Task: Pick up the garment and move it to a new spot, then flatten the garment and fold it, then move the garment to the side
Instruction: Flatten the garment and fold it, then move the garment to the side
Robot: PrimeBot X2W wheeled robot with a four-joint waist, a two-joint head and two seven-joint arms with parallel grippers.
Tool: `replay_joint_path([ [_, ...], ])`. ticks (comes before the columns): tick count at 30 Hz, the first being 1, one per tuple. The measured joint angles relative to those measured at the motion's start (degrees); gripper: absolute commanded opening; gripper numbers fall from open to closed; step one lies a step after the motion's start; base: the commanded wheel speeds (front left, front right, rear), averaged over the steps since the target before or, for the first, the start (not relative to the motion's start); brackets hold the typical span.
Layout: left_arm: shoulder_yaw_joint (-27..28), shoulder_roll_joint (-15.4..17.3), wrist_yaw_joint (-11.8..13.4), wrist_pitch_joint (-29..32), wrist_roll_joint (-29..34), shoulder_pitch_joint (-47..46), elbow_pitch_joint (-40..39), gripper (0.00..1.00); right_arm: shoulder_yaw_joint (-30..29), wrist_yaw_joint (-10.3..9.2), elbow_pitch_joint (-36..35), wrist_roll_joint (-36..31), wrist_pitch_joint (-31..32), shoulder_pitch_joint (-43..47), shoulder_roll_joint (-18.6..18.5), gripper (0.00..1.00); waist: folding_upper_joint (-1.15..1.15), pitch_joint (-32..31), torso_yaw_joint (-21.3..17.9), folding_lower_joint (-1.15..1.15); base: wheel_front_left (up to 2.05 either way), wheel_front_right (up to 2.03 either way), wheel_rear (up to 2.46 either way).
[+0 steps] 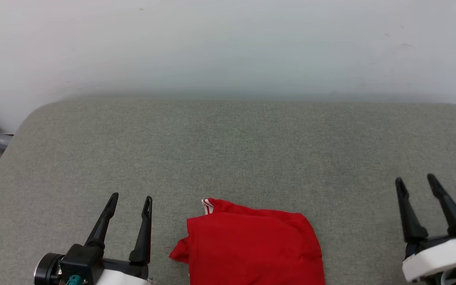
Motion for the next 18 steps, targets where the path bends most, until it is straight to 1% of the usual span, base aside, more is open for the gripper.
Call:
replay_joint_path([
  [4,0.60,-0.19,-0.05,0.00,-0.08,0.64,-0.10,1.00,-0.47,0.00,0.03,-0.84,-1.71,3.07,2.86,1.00,0.00,-0.46,-0.05,0.00,0.00,0.00,0.00],
  [6,0.59,-0.45,-0.07,0.00,-0.07,1.30,-0.26,1.00,-0.44,0.00,0.31,-1.19,-2.12,3.88,3.55,1.00,0.00,-0.61,0.02,0.00,0.00,0.00,0.00],
  [9,-0.16,-0.46,-0.10,0.00,0.56,1.63,-0.16,1.00,-0.02,0.00,0.48,-1.65,-2.40,4.13,4.22,1.00,0.00,-0.61,0.09,0.00,0.00,0.00,0.00],
  [11,-0.51,-0.33,-0.24,0.00,0.85,1.63,-0.16,1.00,0.16,0.00,0.55,-0.40,-2.42,4.13,4.99,1.00,0.00,-0.54,0.21,0.00,0.00,0.00,0.00],
  [18,-0.77,-0.23,-0.31,0.00,0.57,1.44,-0.14,1.00,0.27,0.00,0.85,-0.09,-2.53,4.08,5.34,1.00,0.00,-0.39,0.65,0.00,0.00,0.00,0.00],
])
